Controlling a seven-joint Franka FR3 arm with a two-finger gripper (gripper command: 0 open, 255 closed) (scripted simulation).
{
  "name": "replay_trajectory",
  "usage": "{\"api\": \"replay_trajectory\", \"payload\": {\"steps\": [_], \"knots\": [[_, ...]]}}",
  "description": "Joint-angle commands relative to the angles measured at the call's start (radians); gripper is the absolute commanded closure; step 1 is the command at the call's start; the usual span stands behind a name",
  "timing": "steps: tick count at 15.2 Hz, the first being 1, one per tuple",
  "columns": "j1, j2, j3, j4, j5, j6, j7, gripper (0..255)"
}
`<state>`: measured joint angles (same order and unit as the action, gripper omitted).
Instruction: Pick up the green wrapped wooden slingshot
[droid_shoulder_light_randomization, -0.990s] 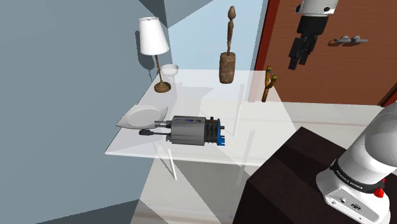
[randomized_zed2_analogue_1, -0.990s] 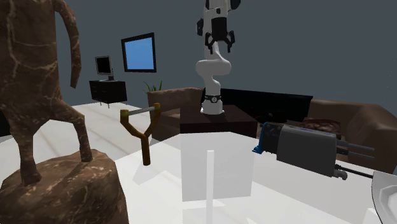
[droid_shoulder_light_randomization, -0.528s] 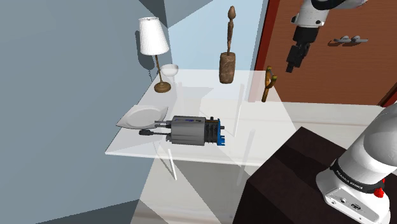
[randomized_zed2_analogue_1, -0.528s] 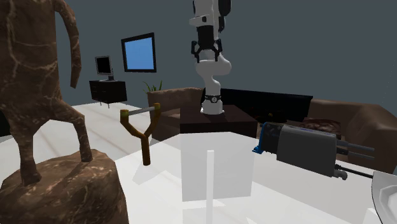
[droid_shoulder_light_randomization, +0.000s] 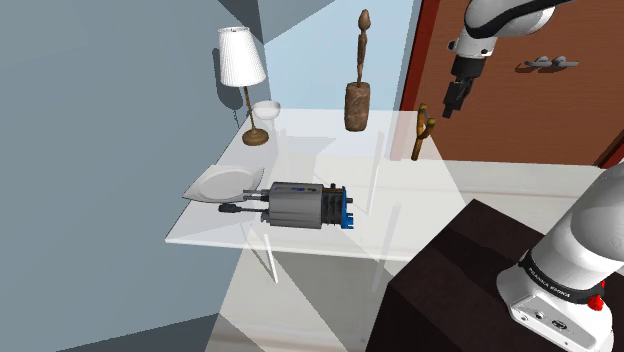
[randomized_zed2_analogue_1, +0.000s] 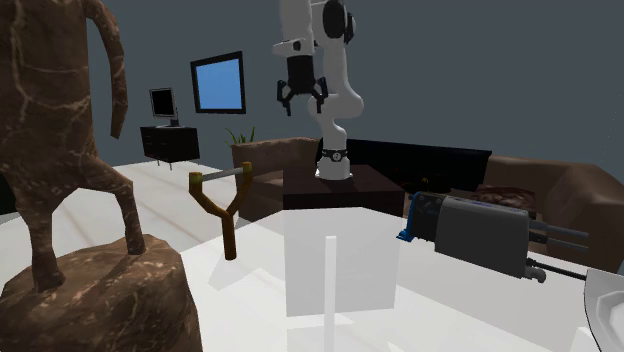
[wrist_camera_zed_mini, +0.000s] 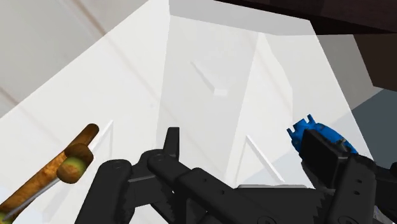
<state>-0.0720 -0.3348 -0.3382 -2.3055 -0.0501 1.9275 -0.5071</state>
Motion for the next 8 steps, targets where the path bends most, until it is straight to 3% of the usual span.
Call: {"api": "replay_trajectory", "payload": {"steps": [1, 8], "knots": [[-0.001, 0.078, -0.034, 0.034, 0.012, 0.045, -0.06, 0], [-0.018, 0.346, -0.113, 0.192, 0.112, 0.142, -0.261, 0]]}}
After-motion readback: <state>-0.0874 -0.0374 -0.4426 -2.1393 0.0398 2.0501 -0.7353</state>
